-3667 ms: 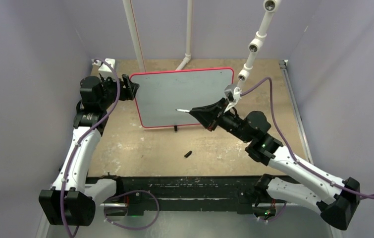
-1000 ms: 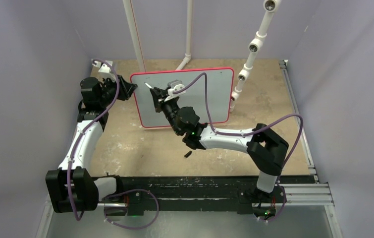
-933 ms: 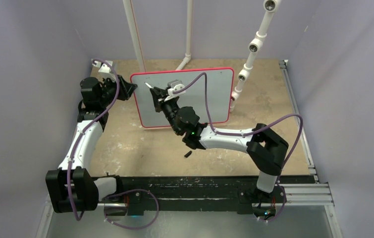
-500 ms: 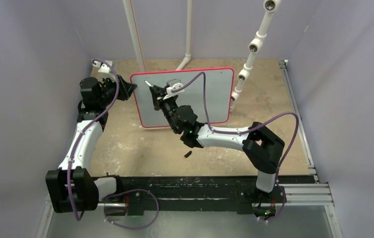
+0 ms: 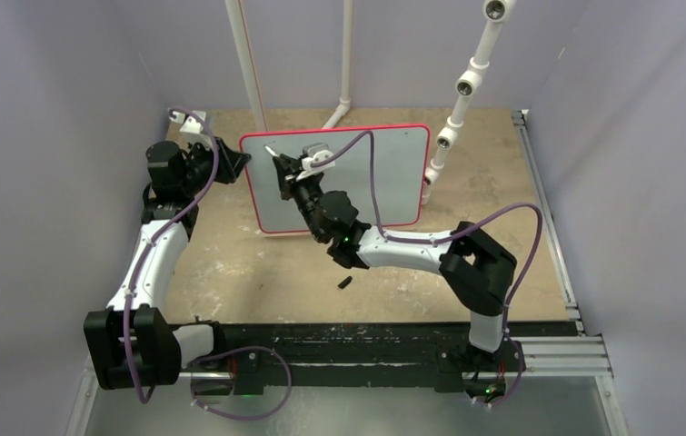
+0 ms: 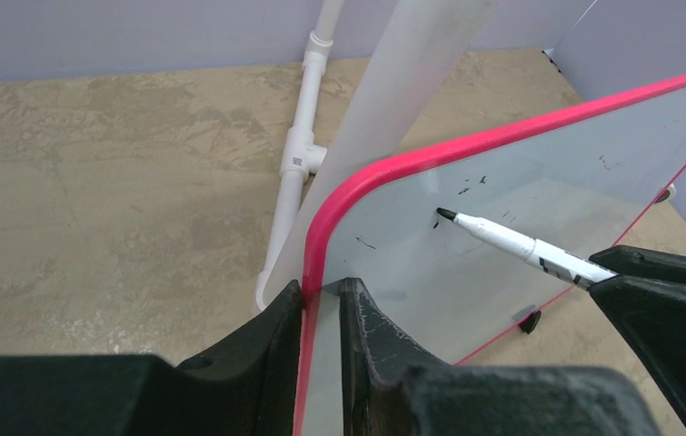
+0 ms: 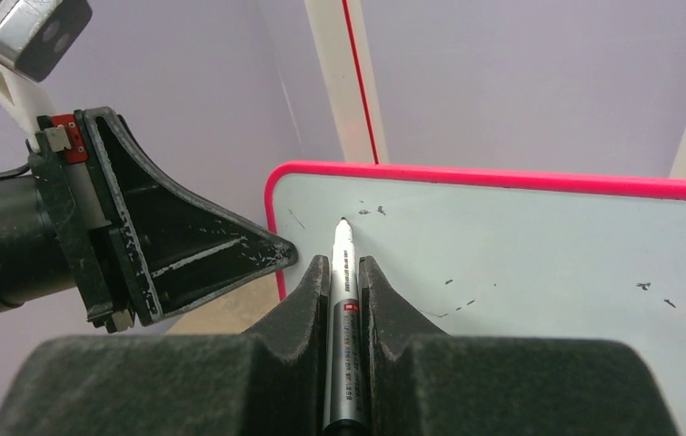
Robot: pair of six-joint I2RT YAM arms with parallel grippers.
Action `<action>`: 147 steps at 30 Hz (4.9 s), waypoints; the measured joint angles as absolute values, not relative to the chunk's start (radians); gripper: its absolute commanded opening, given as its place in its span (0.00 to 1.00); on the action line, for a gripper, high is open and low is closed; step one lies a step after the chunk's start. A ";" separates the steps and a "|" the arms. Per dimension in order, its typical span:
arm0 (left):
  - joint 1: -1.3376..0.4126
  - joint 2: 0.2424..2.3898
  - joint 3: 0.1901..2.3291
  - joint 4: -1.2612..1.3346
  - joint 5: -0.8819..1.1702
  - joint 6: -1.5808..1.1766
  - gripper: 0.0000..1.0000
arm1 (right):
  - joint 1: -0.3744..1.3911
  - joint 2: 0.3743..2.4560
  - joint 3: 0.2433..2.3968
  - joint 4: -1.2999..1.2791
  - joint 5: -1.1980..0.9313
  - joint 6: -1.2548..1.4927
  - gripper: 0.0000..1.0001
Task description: Write a sentence on the whiteboard
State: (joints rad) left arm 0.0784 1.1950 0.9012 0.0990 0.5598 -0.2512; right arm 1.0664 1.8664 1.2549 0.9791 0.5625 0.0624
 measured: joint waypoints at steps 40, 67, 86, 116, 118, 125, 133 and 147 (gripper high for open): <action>0.077 1.197 0.901 0.111 0.573 -0.252 0.11 | 1.070 1.869 1.174 0.939 0.581 0.084 0.00; 0.091 1.219 0.901 0.113 0.578 -0.279 0.35 | 1.068 1.868 1.216 0.982 0.505 0.055 0.00; 0.096 1.240 0.901 0.133 0.598 -0.297 0.20 | 1.066 1.913 1.264 0.947 0.535 0.048 0.00; 0.101 1.240 0.888 0.142 0.599 -0.297 0.27 | 1.069 1.890 1.201 0.994 0.643 0.052 0.00; 0.101 1.240 0.888 0.142 0.602 -0.297 0.28 | 1.069 1.889 1.201 0.999 0.646 0.051 0.00; 0.100 1.240 0.888 0.142 0.606 -0.300 0.30 | 1.066 1.874 1.159 1.026 0.621 0.041 0.00; 0.100 1.245 0.888 0.142 0.606 -0.301 0.30 | 1.066 1.872 1.155 1.046 0.563 0.030 0.00; 0.100 1.247 0.888 0.141 0.606 -0.304 0.30 | 1.066 1.872 1.165 1.054 0.559 0.020 0.00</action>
